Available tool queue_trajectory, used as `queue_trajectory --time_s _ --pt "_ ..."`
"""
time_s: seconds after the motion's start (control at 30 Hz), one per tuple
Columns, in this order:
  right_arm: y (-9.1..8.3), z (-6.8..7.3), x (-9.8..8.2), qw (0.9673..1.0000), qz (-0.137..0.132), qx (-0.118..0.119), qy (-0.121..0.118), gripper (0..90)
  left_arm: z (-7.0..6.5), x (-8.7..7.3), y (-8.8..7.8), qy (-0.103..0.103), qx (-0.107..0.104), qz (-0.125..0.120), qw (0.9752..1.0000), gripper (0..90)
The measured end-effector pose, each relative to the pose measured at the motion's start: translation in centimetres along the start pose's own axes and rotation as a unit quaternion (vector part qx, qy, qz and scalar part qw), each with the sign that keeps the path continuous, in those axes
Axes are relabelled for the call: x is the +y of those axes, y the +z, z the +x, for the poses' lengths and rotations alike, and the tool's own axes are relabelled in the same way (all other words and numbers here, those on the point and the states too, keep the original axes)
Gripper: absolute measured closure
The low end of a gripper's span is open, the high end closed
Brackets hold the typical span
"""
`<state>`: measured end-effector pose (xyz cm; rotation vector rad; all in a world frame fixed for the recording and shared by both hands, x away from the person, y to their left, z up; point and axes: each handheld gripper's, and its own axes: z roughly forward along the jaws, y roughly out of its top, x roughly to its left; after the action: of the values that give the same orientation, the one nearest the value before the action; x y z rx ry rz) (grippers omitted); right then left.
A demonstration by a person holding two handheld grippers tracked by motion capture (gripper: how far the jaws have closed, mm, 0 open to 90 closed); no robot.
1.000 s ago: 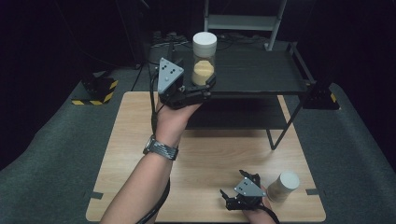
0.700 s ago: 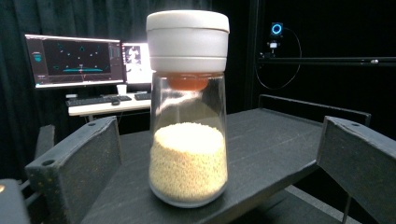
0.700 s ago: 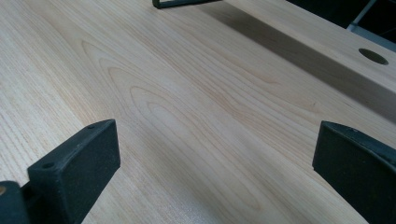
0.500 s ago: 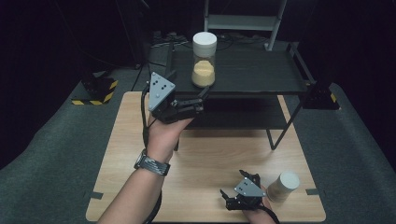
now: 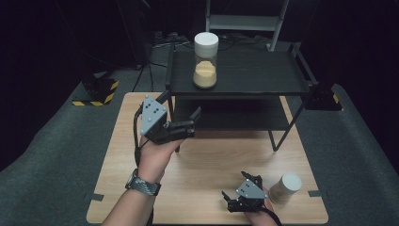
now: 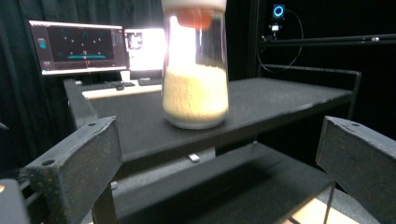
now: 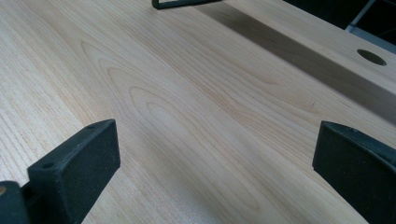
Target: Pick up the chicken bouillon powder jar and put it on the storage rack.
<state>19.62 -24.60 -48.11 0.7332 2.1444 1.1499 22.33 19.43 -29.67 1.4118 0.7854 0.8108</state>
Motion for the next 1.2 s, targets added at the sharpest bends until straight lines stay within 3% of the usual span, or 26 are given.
queue_trajectory --time_s 0.5,0.63,1.2 --pt "0.0 0.1 0.1 1.0000 0.003 -0.001 -0.007 0.0 -0.8 -5.3 -2.5 0.004 0.000 0.046 0.9989 0.4" --pt "0.0 0.2 0.1 1.0000 0.004 -0.002 -0.008 0.0 -1.3 -6.8 -3.2 0.018 0.003 0.050 0.9986 0.4" --pt "0.0 0.3 0.2 0.9999 0.004 -0.003 -0.010 0.0 -2.1 -13.4 -4.7 0.013 -0.004 0.108 0.9941 0.3"
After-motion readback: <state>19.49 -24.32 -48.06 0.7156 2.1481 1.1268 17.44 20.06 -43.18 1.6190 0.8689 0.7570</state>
